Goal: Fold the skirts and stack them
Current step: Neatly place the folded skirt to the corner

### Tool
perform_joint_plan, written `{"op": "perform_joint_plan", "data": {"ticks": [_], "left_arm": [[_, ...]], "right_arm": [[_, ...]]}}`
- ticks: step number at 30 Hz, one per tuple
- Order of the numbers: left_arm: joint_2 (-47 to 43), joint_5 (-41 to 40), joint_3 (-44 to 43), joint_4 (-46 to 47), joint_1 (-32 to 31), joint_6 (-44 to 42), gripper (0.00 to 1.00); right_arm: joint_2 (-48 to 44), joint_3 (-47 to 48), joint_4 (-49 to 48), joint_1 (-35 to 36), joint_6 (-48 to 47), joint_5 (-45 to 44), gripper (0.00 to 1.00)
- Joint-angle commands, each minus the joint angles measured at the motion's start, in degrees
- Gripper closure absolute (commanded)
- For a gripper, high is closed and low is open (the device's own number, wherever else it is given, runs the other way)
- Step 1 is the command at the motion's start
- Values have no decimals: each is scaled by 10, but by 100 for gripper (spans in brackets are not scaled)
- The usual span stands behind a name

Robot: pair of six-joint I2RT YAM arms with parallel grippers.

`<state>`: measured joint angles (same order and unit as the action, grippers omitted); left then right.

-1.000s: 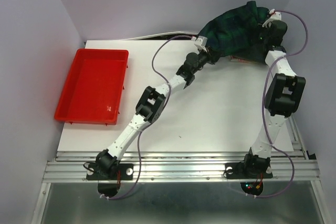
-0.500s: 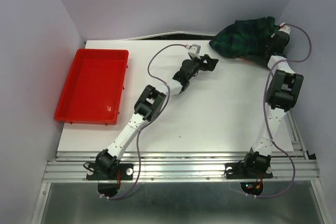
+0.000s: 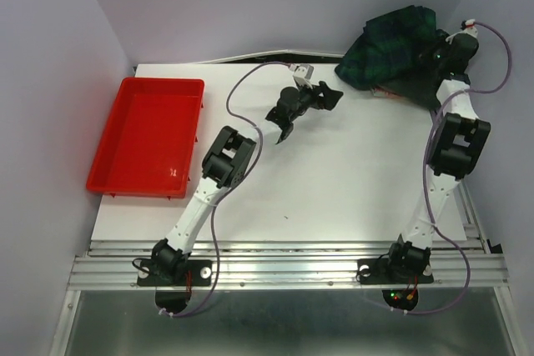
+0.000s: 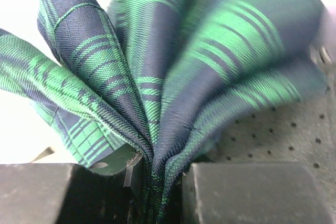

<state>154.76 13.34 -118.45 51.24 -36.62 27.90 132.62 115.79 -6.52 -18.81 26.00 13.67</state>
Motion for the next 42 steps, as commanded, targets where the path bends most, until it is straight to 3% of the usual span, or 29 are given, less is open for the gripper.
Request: {"op": "perform_joint_plan", "data": {"ticks": [1, 5, 10, 16, 18, 21, 22, 23, 28, 36, 39, 42], "left_arm": [[-101, 37, 49, 44, 7, -12, 1], [-125, 59, 92, 45, 23, 7, 1], [-140, 83, 109, 40, 29, 27, 1], [-147, 100, 114, 40, 29, 57, 1], [-151, 105, 117, 37, 29, 58, 1], [-164, 108, 132, 35, 30, 55, 1], [-170, 113, 133, 34, 31, 55, 1], [-173, 115, 135, 30, 33, 55, 1], [-213, 127, 160, -3, 38, 44, 1], [-287, 143, 224, -93, 52, 7, 1], [-312, 143, 229, -166, 54, -28, 1], [-342, 144, 249, -205, 60, -50, 1]], "right_arm": [[-61, 52, -76, -56, 97, 23, 99], [-76, -12, -120, -73, 83, 68, 99], [-59, -24, -29, -67, 27, -33, 99], [-59, -100, -41, -49, -39, -135, 99], [-42, -90, -33, -56, -37, -131, 98], [-10, -64, -11, -56, -39, -86, 90], [1, -54, 9, -56, -37, -60, 84], [21, -42, 22, -56, -32, -52, 72], [36, -21, 50, -56, -11, -65, 44], [-23, -66, 56, -56, -21, -104, 20], [-50, -90, 61, -62, -22, -100, 3], [-81, -117, 63, -67, -18, -92, 0]]}}
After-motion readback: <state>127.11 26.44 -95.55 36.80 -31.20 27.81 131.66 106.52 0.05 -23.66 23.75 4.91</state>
